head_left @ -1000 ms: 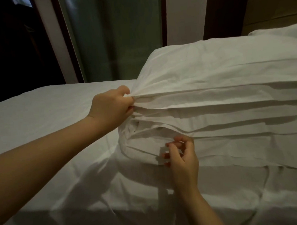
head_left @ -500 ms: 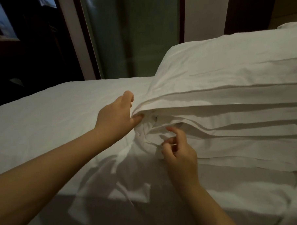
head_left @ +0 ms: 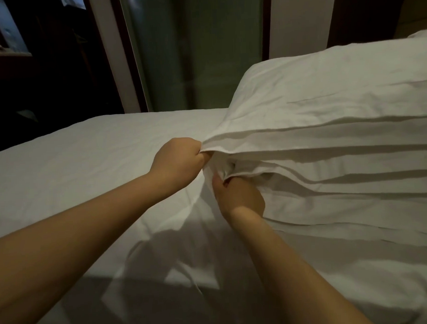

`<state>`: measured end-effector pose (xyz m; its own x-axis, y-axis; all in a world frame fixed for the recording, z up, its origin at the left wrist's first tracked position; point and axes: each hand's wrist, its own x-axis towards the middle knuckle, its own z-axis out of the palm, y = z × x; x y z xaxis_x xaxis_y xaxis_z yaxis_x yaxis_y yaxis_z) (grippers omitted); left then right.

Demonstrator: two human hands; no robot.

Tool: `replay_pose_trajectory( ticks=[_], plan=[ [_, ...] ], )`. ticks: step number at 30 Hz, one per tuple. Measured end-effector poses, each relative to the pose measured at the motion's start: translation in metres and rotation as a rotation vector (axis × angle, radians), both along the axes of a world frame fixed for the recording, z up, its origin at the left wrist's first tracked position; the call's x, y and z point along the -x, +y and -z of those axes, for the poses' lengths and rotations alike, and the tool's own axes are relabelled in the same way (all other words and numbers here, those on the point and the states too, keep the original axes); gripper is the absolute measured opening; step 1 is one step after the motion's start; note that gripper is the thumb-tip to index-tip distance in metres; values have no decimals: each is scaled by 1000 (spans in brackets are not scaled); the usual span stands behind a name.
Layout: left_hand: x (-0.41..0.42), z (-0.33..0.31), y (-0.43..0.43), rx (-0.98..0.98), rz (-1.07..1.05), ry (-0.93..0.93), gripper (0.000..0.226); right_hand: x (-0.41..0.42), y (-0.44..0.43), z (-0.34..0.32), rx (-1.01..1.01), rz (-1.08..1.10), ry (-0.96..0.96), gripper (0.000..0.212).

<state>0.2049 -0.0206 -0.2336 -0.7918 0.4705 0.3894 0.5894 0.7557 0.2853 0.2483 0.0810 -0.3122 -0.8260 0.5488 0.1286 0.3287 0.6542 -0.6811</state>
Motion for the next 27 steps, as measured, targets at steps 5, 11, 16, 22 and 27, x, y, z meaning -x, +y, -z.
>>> replay_pose_trajectory(
  ticks=[5, 11, 16, 22, 27],
  plan=[
    [-8, -9, 6, -34, 28, 14, 49, -16, 8, -4, -5, 11, 178, 35],
    [0, -18, 9, 75, 21, 98, 37, -40, 9, 14, 49, -131, 280, 52],
    [5, -11, 8, 14, 6, 44, 38, -31, 10, 20, 123, -142, 215, 42],
    [-20, -8, 5, 23, 25, -76, 57, -42, 4, 42, 98, -173, 275, 30],
    [-49, 29, 4, 4, 242, 99, 49, -66, 7, 56, 151, -110, 497, 47]
  ],
)
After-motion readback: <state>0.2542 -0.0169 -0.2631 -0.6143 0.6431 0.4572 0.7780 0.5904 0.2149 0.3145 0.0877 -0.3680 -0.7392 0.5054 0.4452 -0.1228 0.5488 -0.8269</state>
